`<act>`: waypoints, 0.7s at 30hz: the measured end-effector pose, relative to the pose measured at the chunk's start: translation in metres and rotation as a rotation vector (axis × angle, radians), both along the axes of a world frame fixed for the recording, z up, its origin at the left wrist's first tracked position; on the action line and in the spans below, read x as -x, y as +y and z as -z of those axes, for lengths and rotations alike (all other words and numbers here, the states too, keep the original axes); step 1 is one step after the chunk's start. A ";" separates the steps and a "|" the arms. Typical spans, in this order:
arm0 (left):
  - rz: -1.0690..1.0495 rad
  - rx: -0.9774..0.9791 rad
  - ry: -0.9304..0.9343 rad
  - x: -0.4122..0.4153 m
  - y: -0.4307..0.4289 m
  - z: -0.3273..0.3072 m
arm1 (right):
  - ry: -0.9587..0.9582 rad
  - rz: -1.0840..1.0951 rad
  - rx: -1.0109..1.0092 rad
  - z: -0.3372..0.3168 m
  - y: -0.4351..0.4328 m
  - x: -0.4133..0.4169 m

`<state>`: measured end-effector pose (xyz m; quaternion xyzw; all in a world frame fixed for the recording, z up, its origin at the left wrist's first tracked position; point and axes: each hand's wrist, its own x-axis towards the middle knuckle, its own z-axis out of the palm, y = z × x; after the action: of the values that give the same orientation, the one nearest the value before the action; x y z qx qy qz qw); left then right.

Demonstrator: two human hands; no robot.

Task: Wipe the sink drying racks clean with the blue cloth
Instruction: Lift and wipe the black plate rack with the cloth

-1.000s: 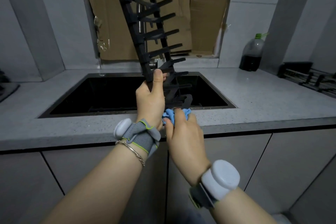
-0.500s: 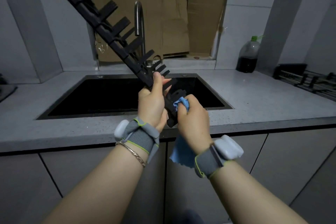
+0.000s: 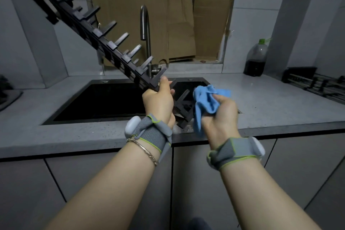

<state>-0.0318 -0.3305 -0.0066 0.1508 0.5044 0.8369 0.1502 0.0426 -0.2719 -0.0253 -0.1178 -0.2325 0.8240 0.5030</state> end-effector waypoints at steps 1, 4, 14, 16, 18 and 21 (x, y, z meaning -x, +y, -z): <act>-0.008 -0.012 -0.015 -0.002 0.001 0.000 | -0.137 0.083 -0.139 0.006 -0.008 0.003; -0.013 -0.040 -0.024 -0.006 0.003 -0.005 | -0.514 0.253 -0.617 0.029 -0.025 0.006; 0.147 0.078 0.156 -0.016 0.002 0.000 | -0.981 0.288 -0.835 0.035 0.002 0.014; 0.161 0.093 0.151 -0.019 0.003 -0.002 | -0.964 0.310 -0.694 0.031 0.011 0.015; 0.125 0.076 0.140 -0.020 0.004 -0.005 | -0.777 0.346 -0.441 0.026 0.017 0.010; 0.061 0.049 0.060 -0.014 0.007 -0.011 | -0.582 0.381 -0.333 0.023 0.009 -0.005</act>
<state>-0.0178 -0.3238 0.0040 0.1874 0.5241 0.8145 0.1640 0.0477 -0.2624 -0.0482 -0.3044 -0.4703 0.5989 0.5723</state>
